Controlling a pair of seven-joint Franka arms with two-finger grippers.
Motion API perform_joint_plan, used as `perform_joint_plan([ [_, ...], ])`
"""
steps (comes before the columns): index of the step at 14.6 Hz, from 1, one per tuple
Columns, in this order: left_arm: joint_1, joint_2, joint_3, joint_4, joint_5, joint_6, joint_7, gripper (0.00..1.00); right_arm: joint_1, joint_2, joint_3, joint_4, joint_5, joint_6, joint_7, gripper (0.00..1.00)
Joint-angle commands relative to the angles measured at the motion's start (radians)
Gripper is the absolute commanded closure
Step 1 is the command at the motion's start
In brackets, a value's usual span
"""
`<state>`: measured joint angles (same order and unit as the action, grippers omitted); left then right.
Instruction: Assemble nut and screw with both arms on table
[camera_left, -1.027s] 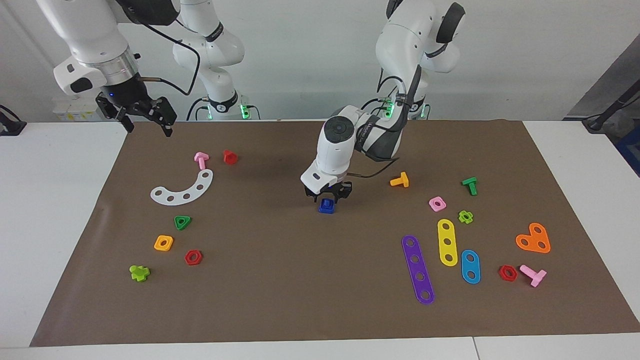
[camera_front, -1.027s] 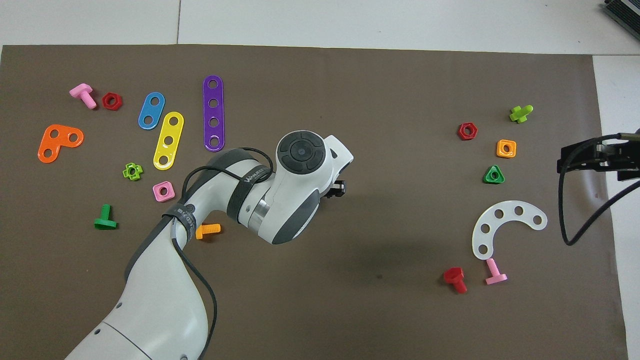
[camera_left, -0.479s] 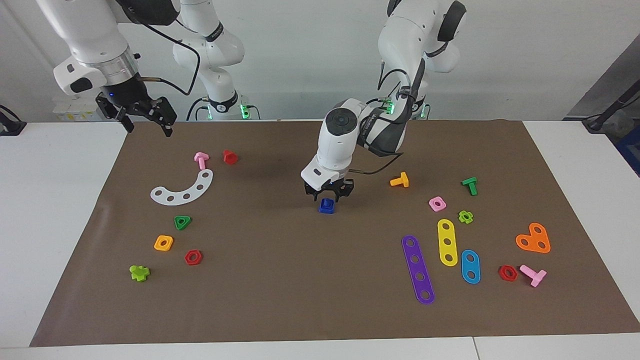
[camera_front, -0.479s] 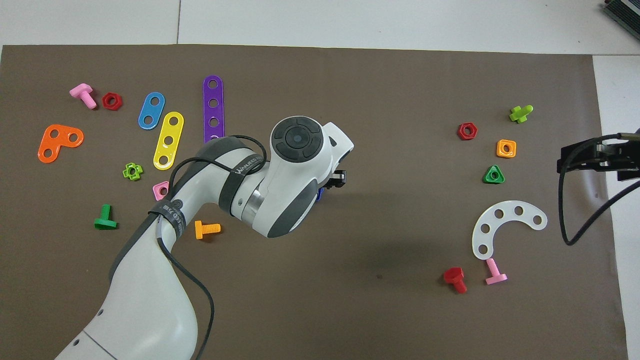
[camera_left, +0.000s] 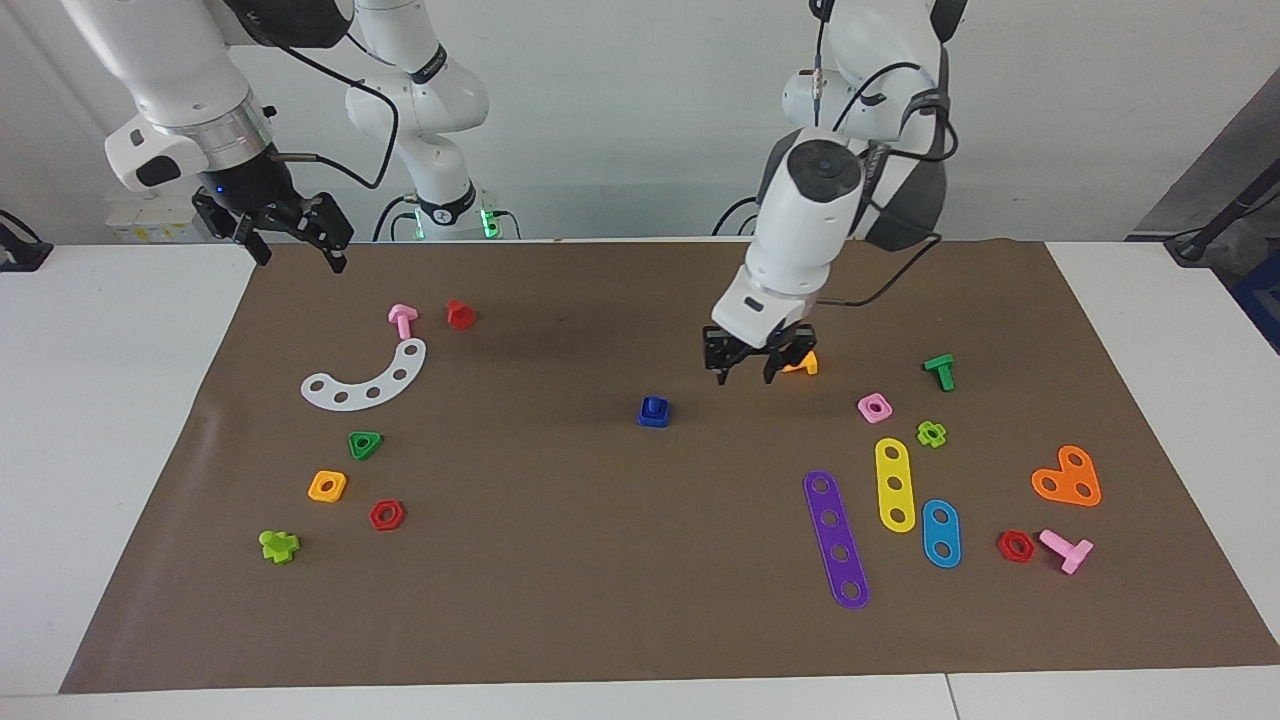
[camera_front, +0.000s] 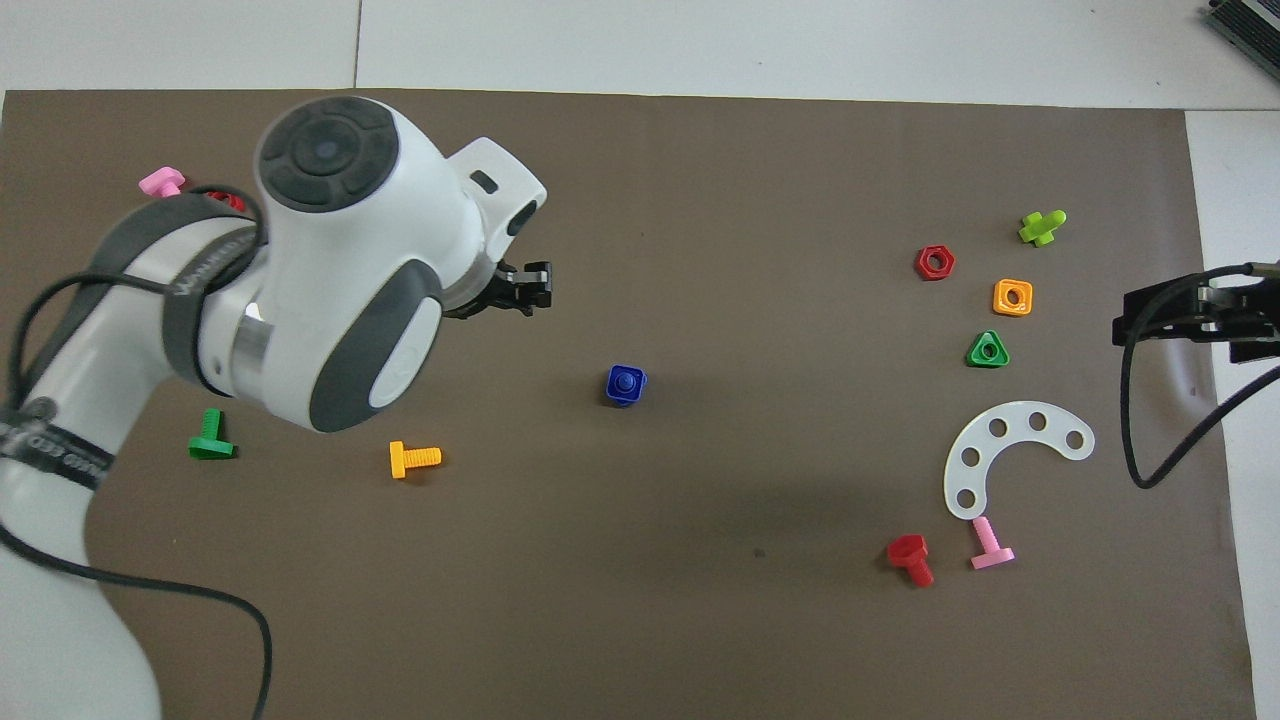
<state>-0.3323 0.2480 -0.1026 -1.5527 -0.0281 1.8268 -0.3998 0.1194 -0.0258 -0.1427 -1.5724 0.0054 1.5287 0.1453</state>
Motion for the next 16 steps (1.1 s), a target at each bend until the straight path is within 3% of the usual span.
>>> perform_joint_plan([
  [1, 0.126, -0.088, -0.008, -0.030, -0.006, -0.092, 0.161, 0.32, -0.007, -0.020, -0.005, -0.023, 0.021, -0.015, -0.006, 0.00],
  [3, 0.229, -0.133, -0.008, -0.033, -0.006, -0.144, 0.286, 0.26, -0.030, -0.020, -0.003, -0.028, 0.019, -0.013, -0.016, 0.00],
  [5, 0.291, -0.176, -0.006, -0.046, -0.006, -0.161, 0.309, 0.00, -0.052, -0.023, 0.020, -0.029, 0.016, -0.009, -0.015, 0.00],
  [9, 0.343, -0.223, -0.002, -0.044, -0.004, -0.198, 0.306, 0.00, -0.101, -0.020, 0.075, -0.028, 0.010, -0.001, -0.016, 0.00],
  [16, 0.346, -0.266, 0.000, -0.040, 0.054, -0.305, 0.300, 0.00, -0.061, -0.022, 0.074, -0.028, -0.019, -0.001, -0.013, 0.00],
])
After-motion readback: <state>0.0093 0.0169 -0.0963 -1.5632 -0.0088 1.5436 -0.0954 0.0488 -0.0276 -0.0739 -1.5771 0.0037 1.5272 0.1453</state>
